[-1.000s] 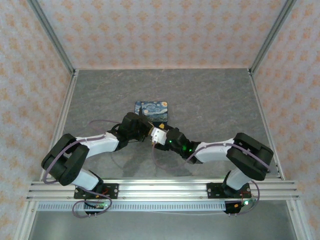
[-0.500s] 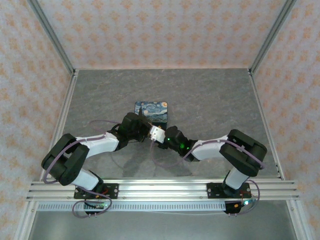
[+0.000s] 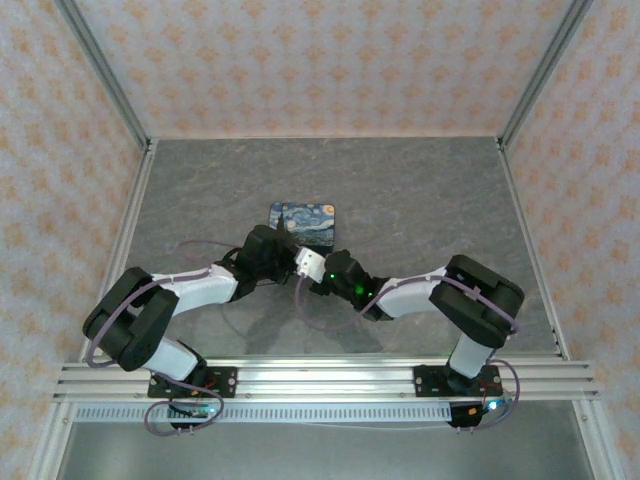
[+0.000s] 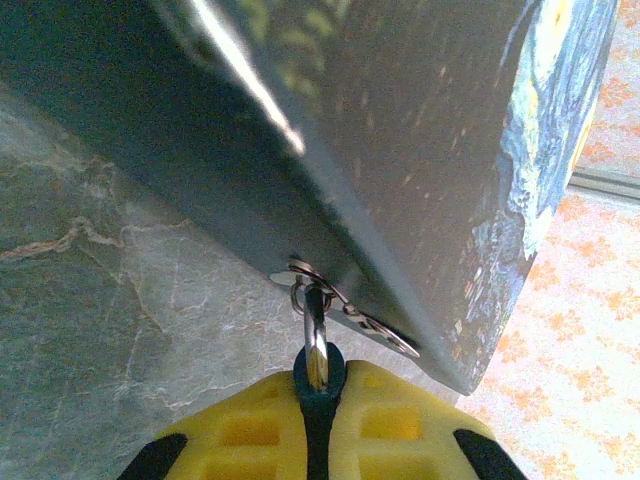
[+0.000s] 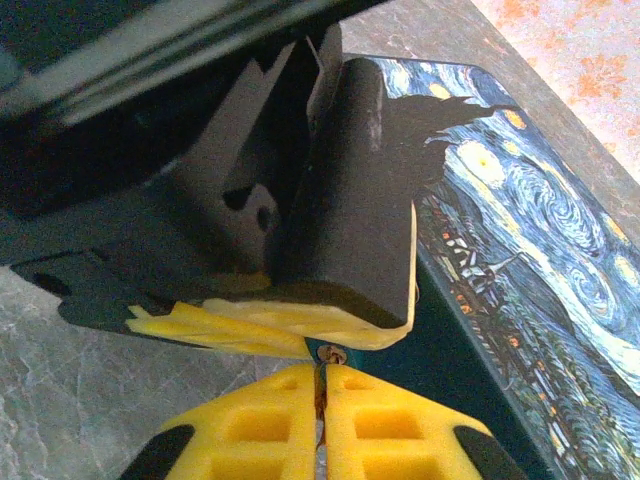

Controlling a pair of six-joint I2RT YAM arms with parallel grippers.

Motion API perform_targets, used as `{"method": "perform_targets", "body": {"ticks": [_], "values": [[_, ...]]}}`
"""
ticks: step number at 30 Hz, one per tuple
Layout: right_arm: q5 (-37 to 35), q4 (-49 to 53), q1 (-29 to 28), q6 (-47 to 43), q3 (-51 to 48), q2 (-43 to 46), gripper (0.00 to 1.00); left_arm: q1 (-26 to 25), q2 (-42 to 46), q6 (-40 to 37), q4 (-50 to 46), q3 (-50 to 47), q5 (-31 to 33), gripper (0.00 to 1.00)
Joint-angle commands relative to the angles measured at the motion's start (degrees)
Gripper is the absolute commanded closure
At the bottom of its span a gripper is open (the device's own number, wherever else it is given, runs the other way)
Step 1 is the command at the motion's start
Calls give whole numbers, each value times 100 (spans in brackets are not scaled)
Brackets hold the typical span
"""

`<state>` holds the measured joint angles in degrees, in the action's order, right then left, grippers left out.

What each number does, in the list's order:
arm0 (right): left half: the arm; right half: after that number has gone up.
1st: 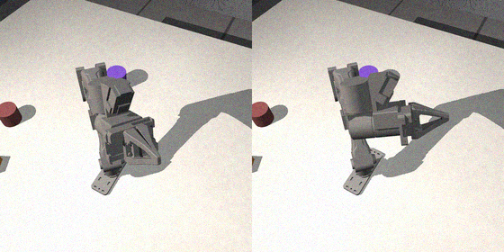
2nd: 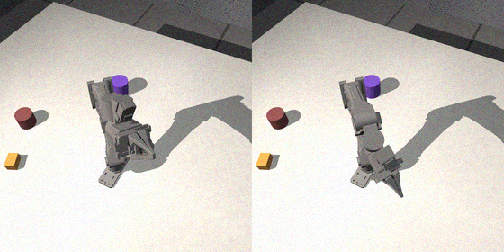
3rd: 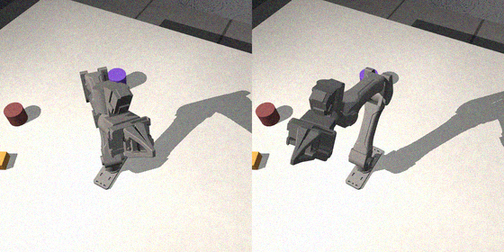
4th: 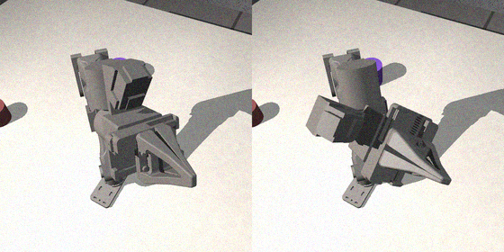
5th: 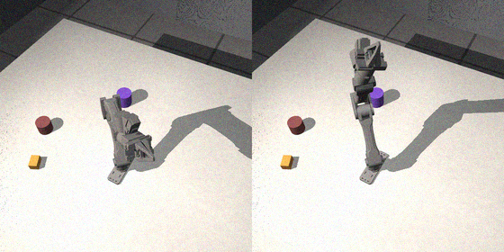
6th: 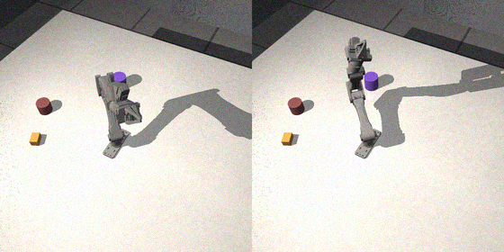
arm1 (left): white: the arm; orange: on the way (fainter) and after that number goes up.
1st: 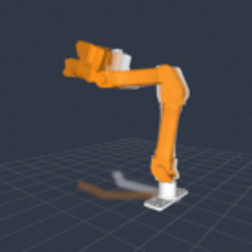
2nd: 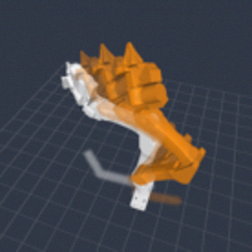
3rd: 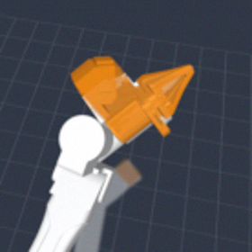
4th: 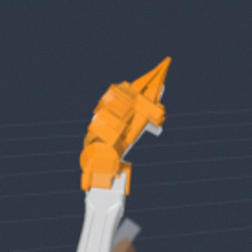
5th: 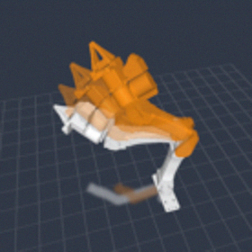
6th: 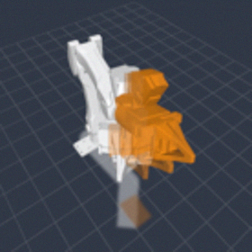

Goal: Unlock a padlock with a key

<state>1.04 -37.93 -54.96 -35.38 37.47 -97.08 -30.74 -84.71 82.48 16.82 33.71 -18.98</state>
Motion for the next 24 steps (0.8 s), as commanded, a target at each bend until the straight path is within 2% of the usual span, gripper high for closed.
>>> {"method": "perform_targets", "body": {"ticks": [1, 4, 16, 24], "values": [[-250, -239, 18, 118, 120, -118, 96, -61, 6, -33, 15, 188, -62, 94], [-366, -276, 30, 240, 107, -128, 100, -61, 6, -30, 26, 188, -71, 94], [71, -440, 341, 1993, 40, 197, 100, -83, -10, -30, 58, 223, -71, 94], [2, -483, 420, 2873, 67, 176, 100, -135, -95, -11, 101, 283, -45, 94]]}}
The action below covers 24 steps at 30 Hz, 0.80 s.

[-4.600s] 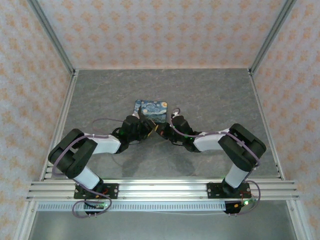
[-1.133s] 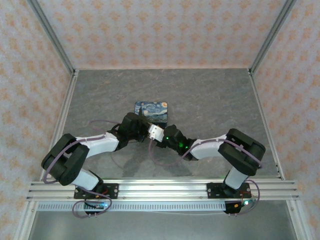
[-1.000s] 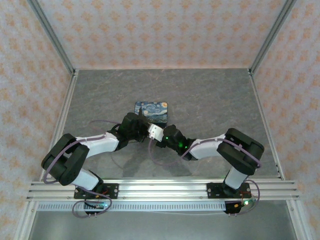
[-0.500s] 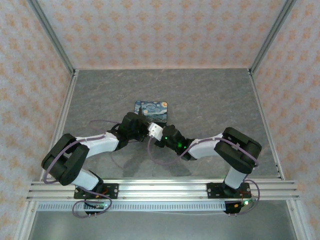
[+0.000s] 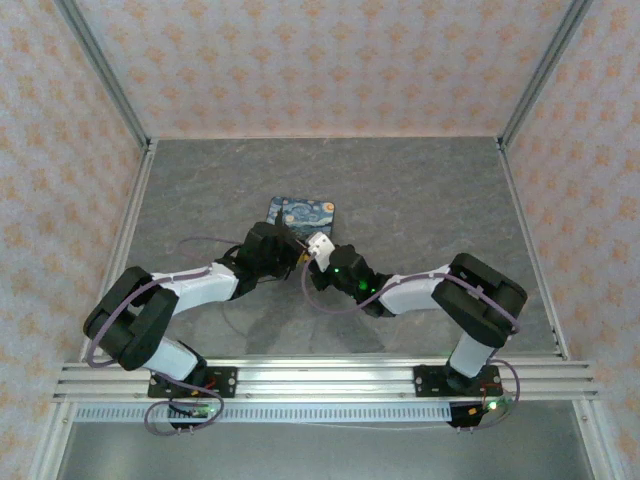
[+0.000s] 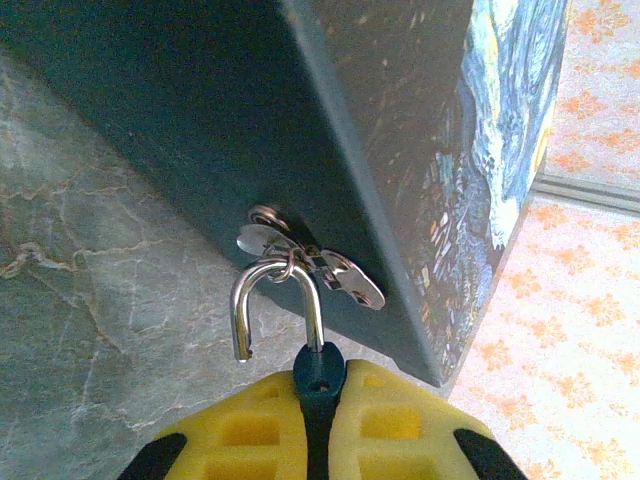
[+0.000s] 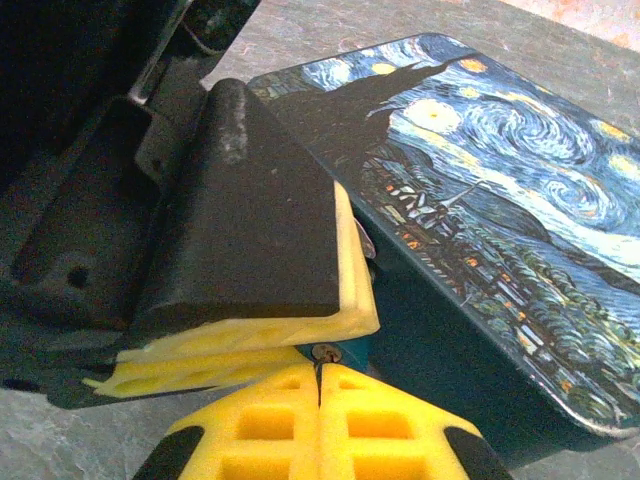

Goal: Unlock a padlock with a key

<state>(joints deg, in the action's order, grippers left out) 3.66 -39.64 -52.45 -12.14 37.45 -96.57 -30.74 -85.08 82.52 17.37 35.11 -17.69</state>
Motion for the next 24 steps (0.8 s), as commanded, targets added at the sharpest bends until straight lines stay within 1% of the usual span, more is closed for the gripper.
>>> {"method": "perform_targets", "body": {"ticks": [1, 5, 9, 11, 13, 16, 20, 24], "values": [[-240, -291, 197, 615, 69, 121, 100, -144, -77, -12, 50, 153, -179, 94], [-177, -76, 244, 694, 112, 85, 100, -159, -123, -79, 11, 202, -161, 92], [-35, 111, 347, 942, 113, 119, 100, -157, -90, -272, -249, 263, -54, 80], [186, 288, 455, 1168, 118, 167, 100, -160, -46, -377, -418, 291, 17, 70], [500, 525, 639, 1539, 145, 241, 100, -149, 6, -501, -597, 328, 67, 60], [1088, 957, 920, 2116, 272, 323, 100, -139, 107, -693, -883, 390, 155, 49], [1588, 1430, 1061, 2560, 399, 341, 100, -94, 260, -891, -1183, 448, 263, 40], [1670, 1554, 1154, 3018, 373, 397, 100, 19, 453, -1087, -1478, 469, 343, 36]]}}
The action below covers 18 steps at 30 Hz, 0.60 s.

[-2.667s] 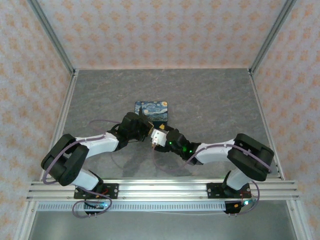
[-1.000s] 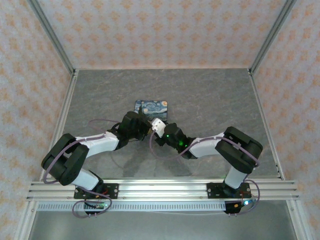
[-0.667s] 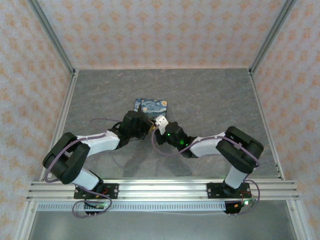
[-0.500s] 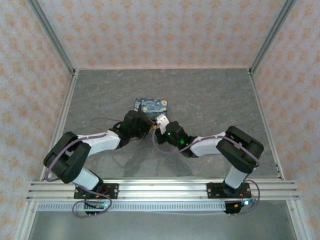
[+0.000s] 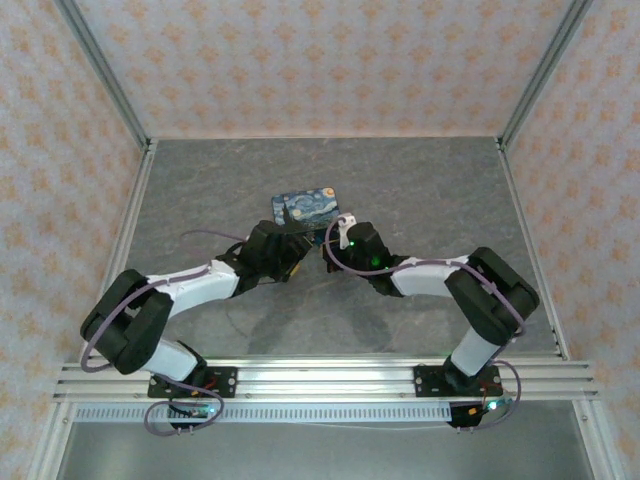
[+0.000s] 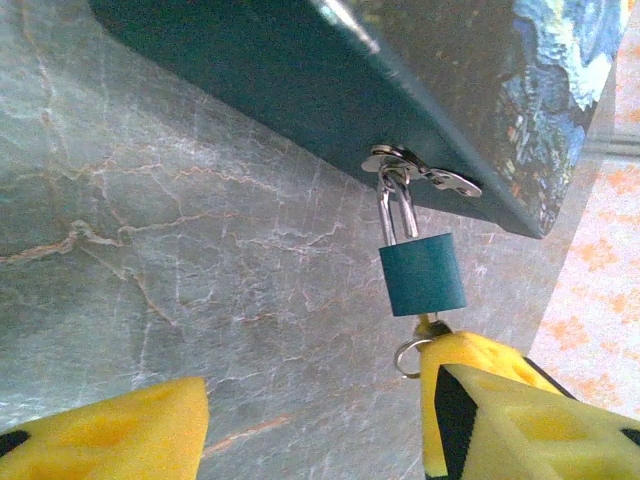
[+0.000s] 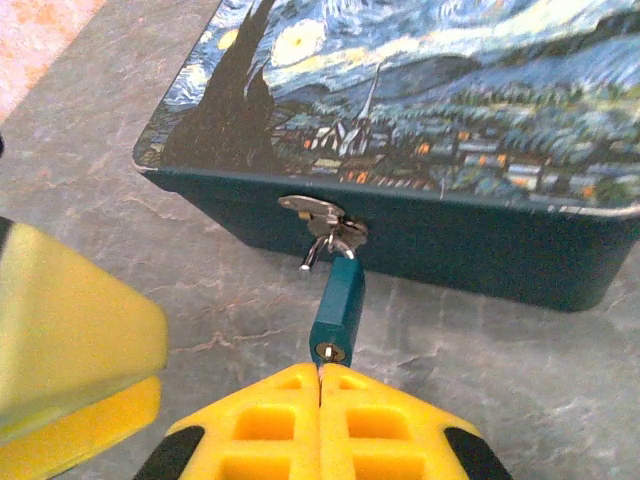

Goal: Unlock a padlock with a key

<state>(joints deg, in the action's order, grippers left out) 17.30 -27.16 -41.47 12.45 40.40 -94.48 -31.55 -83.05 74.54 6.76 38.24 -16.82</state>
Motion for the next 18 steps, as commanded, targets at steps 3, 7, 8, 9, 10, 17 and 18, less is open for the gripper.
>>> {"method": "perform_targets", "body": {"ticks": [3, 7, 8, 9, 10, 17, 18], "values": [[559, 299, 266, 1076, 71, 178, 100, 213, 410, -431, -639, 149, 319, 32], [1095, 224, 445, 1757, 134, -66, 100, 446, 551, -636, -826, 188, 276, 24], [1164, 215, 455, 1833, 151, -119, 100, 496, 576, -694, -890, 213, 268, 22], [1179, 236, 464, 1925, 163, -165, 100, 558, 608, -770, -972, 247, 267, 20], [1160, 241, 465, 1999, 161, -197, 100, 615, 630, -842, -1057, 288, 262, 18], [898, 466, 522, 2022, 117, -100, 77, 976, 673, -1411, -1552, 600, 214, 11], [858, 527, 534, 1976, 117, -59, 75, 1013, 673, -1510, -1644, 667, 230, 10]]}}
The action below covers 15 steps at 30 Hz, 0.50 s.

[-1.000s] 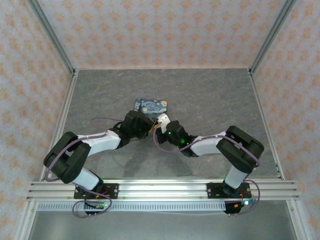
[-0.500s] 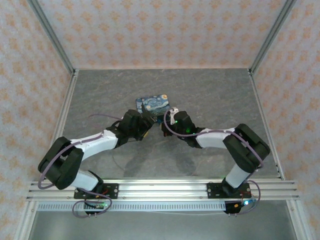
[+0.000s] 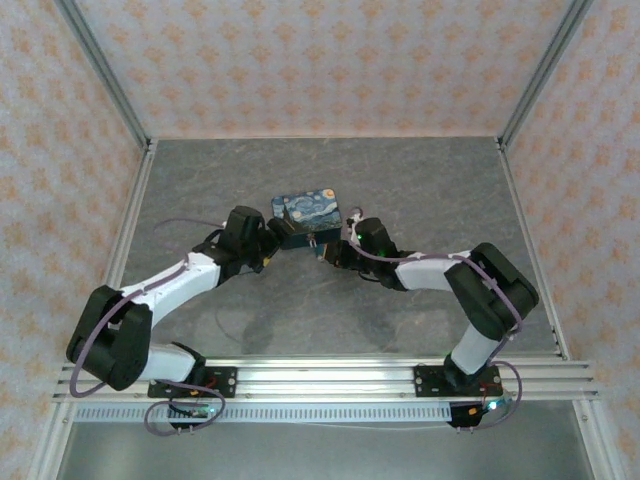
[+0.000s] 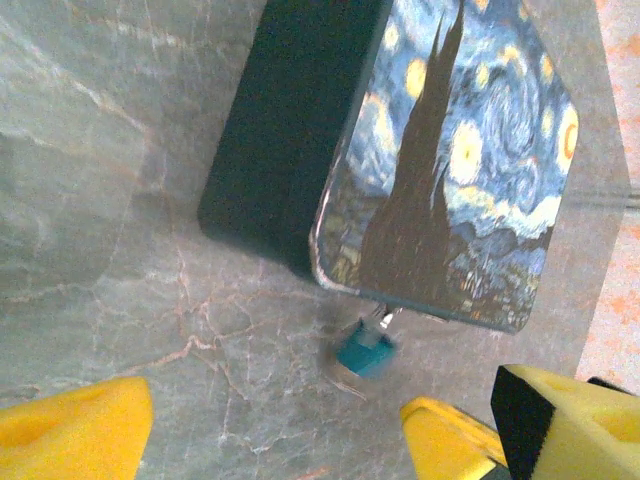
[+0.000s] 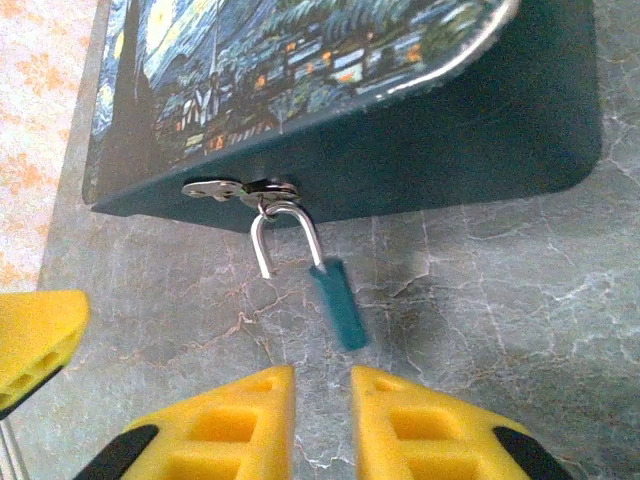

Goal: Unlock a padlock with a key

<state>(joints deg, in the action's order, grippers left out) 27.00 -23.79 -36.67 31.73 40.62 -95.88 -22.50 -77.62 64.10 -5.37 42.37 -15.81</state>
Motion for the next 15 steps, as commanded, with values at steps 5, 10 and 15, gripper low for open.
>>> {"method": "perform_targets", "body": {"ticks": [5, 10, 15], "values": [[-416, 630, 80, -396, 103, 358, 62, 158, 41, -1140, -1128, 864, 350, 10], [35, 247, 398, -405, 49, 418, 50, 173, -393, -1826, -1614, 1767, 330, 10], [743, -549, 716, 93, 74, 94, 42, 184, -1320, -2391, -1824, 2838, -50, 11]]}}
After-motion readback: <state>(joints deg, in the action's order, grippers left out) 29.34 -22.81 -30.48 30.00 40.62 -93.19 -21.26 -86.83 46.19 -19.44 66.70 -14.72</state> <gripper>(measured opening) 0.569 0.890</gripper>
